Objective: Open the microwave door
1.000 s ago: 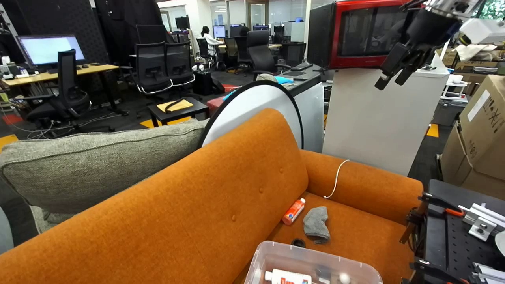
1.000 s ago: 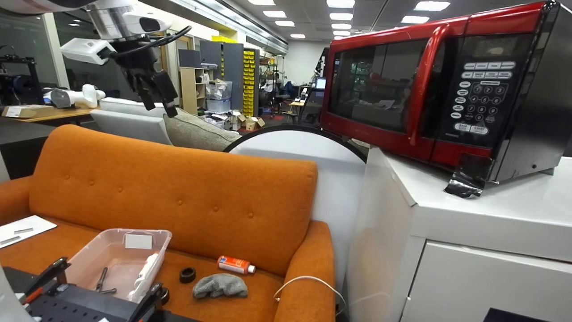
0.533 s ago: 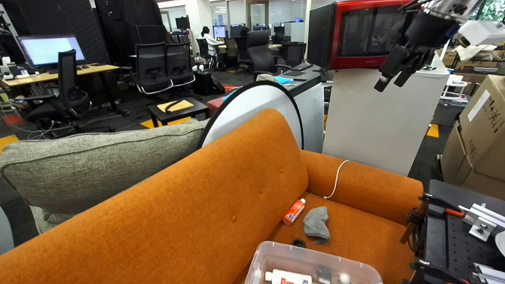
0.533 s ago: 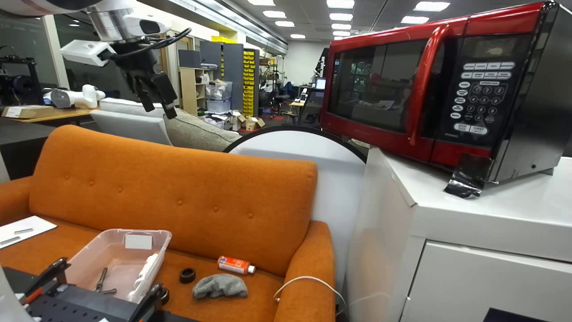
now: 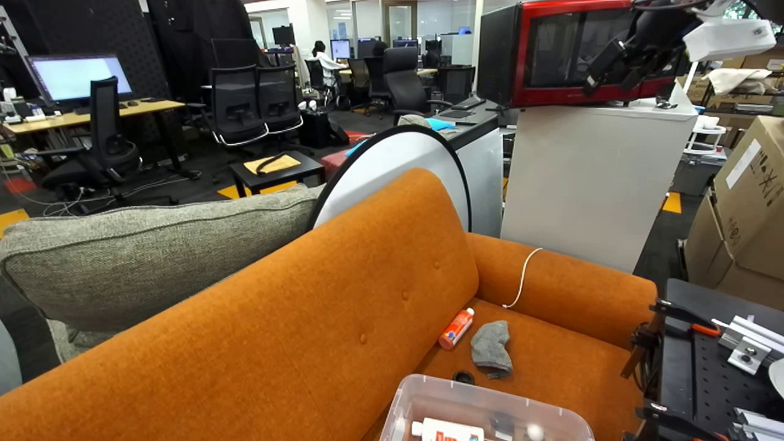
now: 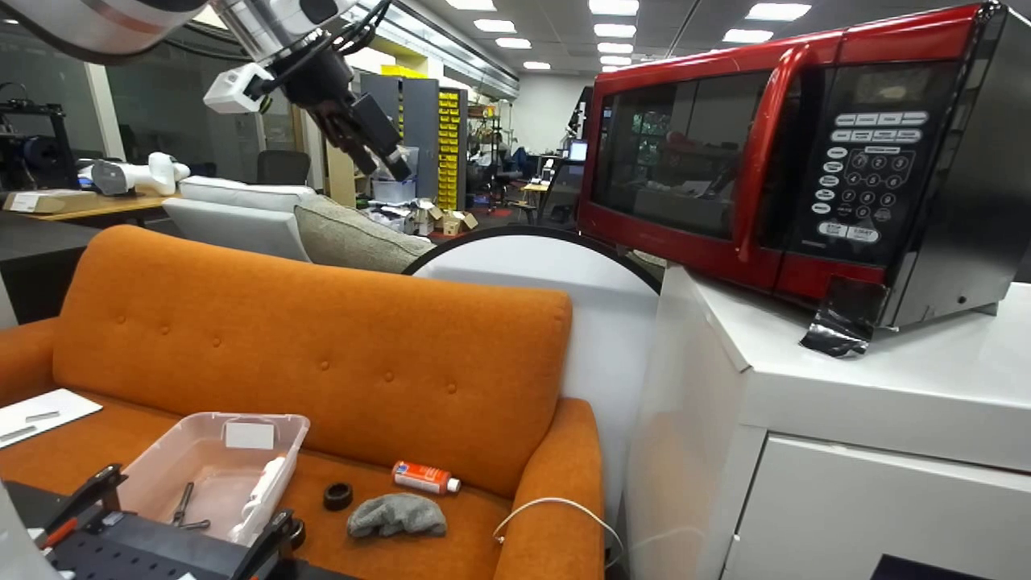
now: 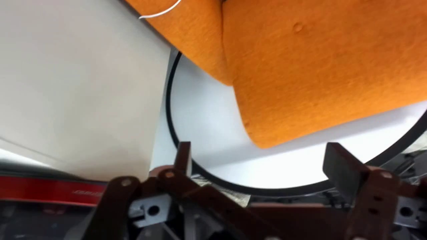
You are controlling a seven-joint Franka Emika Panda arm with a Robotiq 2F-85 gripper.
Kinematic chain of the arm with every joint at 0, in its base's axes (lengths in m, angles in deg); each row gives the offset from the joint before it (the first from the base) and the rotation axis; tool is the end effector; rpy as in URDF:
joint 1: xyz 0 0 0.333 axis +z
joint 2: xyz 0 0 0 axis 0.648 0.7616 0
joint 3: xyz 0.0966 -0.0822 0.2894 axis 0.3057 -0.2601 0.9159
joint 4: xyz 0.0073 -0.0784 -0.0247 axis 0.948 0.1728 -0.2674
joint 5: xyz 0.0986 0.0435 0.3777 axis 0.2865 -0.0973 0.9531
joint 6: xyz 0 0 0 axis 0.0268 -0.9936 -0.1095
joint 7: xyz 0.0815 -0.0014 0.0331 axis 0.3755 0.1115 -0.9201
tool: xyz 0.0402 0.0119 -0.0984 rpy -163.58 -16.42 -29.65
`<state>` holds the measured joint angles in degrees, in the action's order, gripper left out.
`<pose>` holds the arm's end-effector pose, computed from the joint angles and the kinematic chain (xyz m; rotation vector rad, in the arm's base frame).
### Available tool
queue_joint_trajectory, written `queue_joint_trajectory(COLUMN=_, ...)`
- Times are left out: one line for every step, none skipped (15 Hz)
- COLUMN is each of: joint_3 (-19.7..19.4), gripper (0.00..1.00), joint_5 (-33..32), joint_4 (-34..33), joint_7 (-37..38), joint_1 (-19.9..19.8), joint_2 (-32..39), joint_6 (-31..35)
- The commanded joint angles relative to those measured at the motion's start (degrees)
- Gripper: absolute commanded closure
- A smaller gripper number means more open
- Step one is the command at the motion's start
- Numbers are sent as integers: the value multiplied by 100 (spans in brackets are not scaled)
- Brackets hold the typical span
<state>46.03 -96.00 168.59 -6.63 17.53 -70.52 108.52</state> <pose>0.3300 -0.1061 0.5032 2.6859 -0.7537 0.8776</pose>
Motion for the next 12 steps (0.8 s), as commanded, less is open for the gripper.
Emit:
queue_joint_trajectory(joint_3=282, gripper=0, joint_5=-491, joint_4=-8, joint_7=565, joint_1=-1061, joint_2=165, joint_6=796)
queue_joint_trajectory(joint_3=329, gripper=0, joint_5=-591, joint_4=-8, joint_7=706, joint_1=-1384, joint_2=180, joint_6=984)
queue_joint_trajectory(joint_3=424, gripper=0, joint_5=-658, joint_4=-5, joint_7=880, joint_1=-1714, joint_2=190, joint_6=1140)
queue_joint_trajectory(joint_3=161, gripper=0, joint_5=-360, joint_4=-3, joint_7=403, joint_1=-1251, joint_2=91, joint_6=798)
queue_joint_trajectory(joint_3=250, gripper=0, joint_5=-385, joint_4=-2, joint_7=482, joint_1=-1510, joint_2=99, joint_6=911)
queue_joint_trajectory(joint_3=333, gripper=0, joint_5=-387, joint_4=-1, joint_7=536, joint_1=-1636, joint_2=108, joint_6=962)
queue_joint_trajectory(joint_3=395, gripper=0, joint_5=-386, joint_4=-1, joint_7=597, joint_1=-1664, joint_2=115, joint_6=980)
queue_joint_trajectory(joint_3=433, gripper=0, joint_5=-384, joint_4=-1, joint_7=645, joint_1=-1665, joint_2=115, joint_6=983)
queue_joint_trajectory(joint_3=447, gripper=0, joint_5=-385, joint_4=-1, joint_7=657, joint_1=-1664, joint_2=115, joint_6=984)
queue_joint_trajectory(joint_3=447, gripper=0, joint_5=-385, joint_4=-1, joint_7=657, joint_1=-1665, joint_2=115, joint_6=984)
queue_joint_trajectory(joint_3=447, gripper=0, joint_5=-384, joint_4=-1, joint_7=657, joint_1=-1666, joint_2=115, joint_6=984)
queue_joint_trajectory(joint_3=447, gripper=0, joint_5=-384, joint_4=-1, joint_7=657, joint_1=-1666, joint_2=115, joint_6=985)
